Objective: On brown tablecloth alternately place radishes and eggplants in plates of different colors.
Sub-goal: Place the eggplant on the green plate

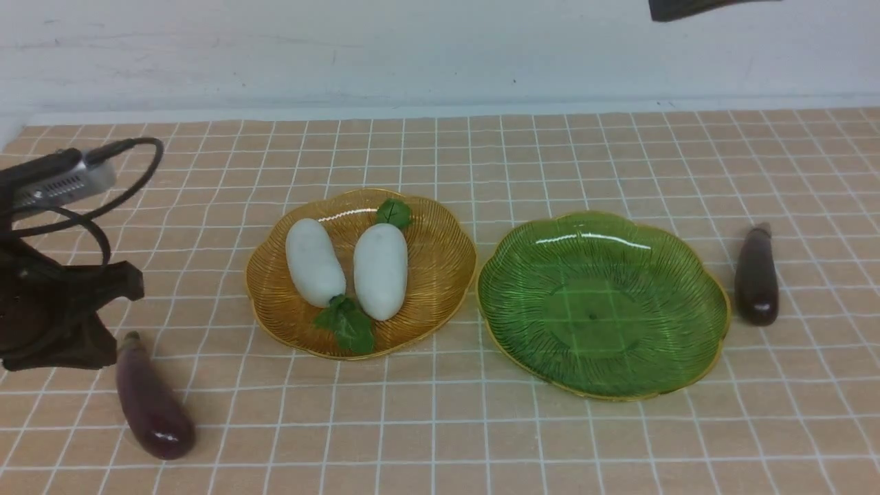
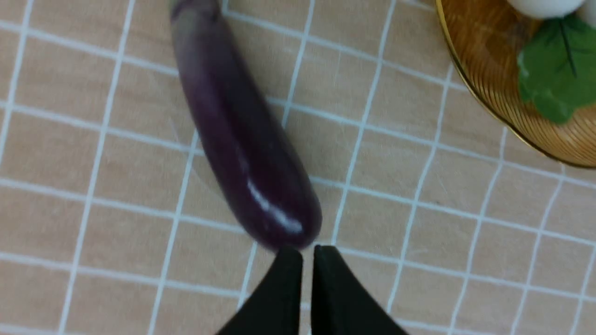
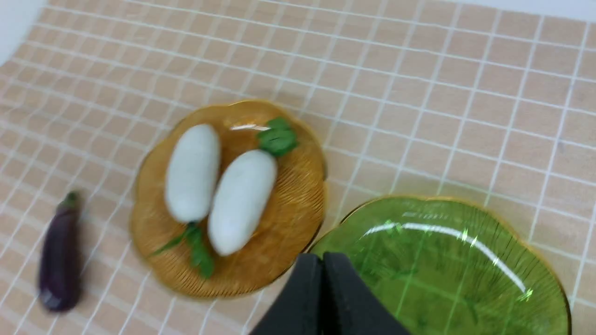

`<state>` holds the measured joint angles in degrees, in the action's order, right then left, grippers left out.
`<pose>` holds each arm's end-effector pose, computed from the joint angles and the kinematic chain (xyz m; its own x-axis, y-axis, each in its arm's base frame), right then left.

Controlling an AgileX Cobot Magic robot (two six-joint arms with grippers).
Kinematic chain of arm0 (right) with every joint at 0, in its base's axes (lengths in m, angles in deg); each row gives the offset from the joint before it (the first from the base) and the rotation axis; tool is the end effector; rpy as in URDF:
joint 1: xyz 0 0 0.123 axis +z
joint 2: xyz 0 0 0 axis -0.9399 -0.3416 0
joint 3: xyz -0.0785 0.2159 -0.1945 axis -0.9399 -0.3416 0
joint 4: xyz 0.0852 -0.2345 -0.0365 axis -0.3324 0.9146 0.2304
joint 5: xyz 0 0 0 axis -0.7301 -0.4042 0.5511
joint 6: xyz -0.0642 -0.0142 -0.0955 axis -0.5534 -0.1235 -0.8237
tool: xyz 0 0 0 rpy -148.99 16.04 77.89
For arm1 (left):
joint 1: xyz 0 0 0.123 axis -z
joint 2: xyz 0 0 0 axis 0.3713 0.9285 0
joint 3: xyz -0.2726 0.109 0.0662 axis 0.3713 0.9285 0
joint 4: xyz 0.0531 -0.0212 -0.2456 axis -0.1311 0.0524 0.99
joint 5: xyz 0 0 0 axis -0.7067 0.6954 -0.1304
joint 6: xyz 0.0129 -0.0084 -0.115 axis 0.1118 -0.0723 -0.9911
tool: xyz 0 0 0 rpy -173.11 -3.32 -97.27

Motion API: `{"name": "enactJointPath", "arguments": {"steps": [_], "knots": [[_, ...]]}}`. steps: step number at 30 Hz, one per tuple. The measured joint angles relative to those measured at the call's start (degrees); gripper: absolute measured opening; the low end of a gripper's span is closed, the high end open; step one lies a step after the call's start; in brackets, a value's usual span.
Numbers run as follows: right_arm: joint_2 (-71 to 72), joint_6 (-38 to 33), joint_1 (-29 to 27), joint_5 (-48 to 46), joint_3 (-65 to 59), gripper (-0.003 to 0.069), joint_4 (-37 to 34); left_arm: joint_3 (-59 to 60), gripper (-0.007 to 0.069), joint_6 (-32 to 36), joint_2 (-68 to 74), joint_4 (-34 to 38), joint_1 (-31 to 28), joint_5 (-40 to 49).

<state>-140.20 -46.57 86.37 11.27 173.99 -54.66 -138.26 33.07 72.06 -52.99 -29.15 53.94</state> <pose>0.3247 0.1348 0.4435 -0.7601 -0.1762 -0.6255 -0.4310 0.8571 0.2823 0.2594 0.0094 0.2690 -0.8991 -0.3314 -0.2859 -0.2591 0.9294 -0.2627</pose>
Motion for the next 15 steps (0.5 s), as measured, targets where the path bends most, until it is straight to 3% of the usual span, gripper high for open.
{"name": "enactJointPath", "arguments": {"steps": [6,7,8,9,13,15], "knots": [[6.74,-1.96,1.65,-0.51,-9.93,-0.0015,-0.07,0.0,0.0133,0.79,5.87,0.31,-0.05,-3.53],[8.12,-3.16,1.67,-0.57,-13.91,-0.0015,-0.28,0.0,0.0237,0.79,9.47,-0.35,-0.05,-5.32],[8.45,-3.44,1.67,-0.57,-15.07,-0.0015,-0.41,0.0,0.0295,0.79,11.23,-0.88,-0.05,-6.01],[8.55,-3.4,1.67,-0.57,-15.45,-0.0015,-0.41,0.0,0.0304,0.79,11.51,-1.06,-0.05,-6.3],[10.12,-4.28,1.67,-0.57,-22.52,-0.0015,-1.24,0.0,0.049,0.79,16.83,-1.72,-0.05,-9.01],[10.67,-4.55,1.67,-0.52,-24.79,-0.0015,-1.79,0.0,0.0538,0.79,18.53,-1.72,-0.05,-9.97]]}}
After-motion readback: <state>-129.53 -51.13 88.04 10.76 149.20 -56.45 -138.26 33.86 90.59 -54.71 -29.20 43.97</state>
